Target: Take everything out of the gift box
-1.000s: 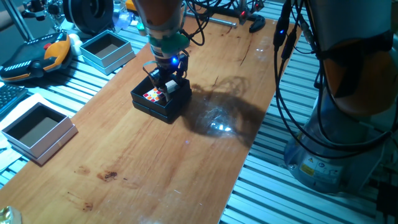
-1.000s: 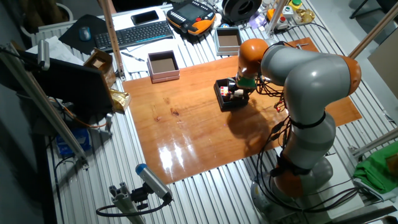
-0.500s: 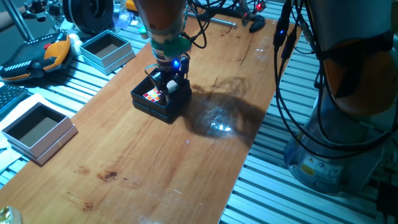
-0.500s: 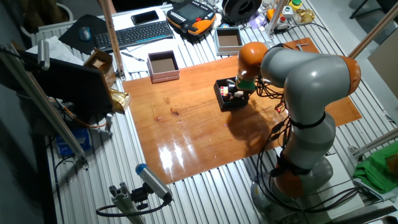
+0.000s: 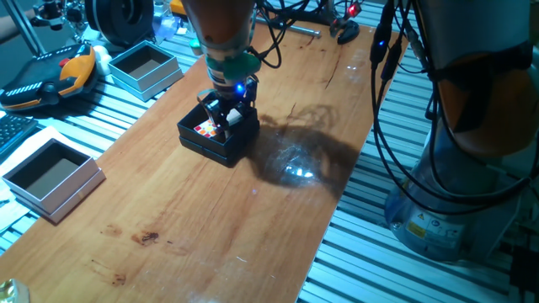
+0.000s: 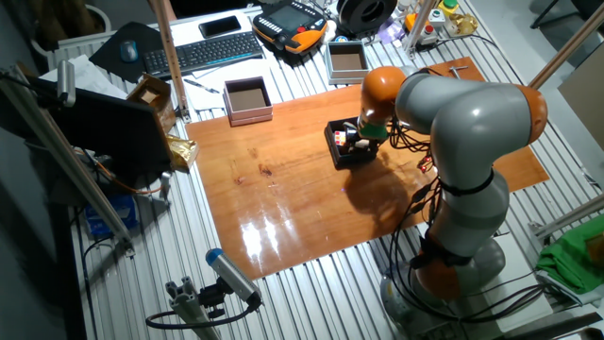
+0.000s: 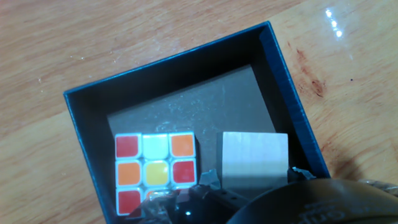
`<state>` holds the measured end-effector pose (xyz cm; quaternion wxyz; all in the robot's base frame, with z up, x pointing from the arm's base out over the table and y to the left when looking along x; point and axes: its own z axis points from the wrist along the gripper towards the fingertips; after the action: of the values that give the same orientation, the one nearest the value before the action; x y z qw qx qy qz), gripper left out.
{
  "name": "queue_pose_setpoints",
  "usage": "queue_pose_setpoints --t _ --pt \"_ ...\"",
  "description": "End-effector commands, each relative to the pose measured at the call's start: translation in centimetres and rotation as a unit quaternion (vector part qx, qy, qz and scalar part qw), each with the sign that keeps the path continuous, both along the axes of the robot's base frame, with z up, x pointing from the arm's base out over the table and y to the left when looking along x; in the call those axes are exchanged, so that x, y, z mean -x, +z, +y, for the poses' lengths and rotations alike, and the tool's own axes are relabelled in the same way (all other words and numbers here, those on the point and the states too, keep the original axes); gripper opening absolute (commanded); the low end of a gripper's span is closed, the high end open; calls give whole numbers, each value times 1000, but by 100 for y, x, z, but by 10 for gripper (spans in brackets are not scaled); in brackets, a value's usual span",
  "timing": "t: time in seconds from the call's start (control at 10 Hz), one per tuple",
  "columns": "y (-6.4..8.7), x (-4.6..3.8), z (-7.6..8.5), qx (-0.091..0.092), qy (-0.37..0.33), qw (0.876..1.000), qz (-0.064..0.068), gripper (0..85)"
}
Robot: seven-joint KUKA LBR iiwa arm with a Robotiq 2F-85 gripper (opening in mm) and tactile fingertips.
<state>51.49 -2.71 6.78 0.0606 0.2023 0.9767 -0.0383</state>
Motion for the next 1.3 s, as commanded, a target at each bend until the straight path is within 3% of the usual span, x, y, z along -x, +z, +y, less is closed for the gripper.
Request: queue_pose_setpoints --t 0.0,0.2,0.9,1.1,1.2 --pt "7 -1 -1 3 1 1000 0 583" --pt "71 -1 1 3 0 1000 8 587" --pt "-4 28 -33 10 -1 1000 2 593" --pt "-19 28 -27 8 1 1000 0 567" --pt "-18 27 -24 6 3 1000 -1 507"
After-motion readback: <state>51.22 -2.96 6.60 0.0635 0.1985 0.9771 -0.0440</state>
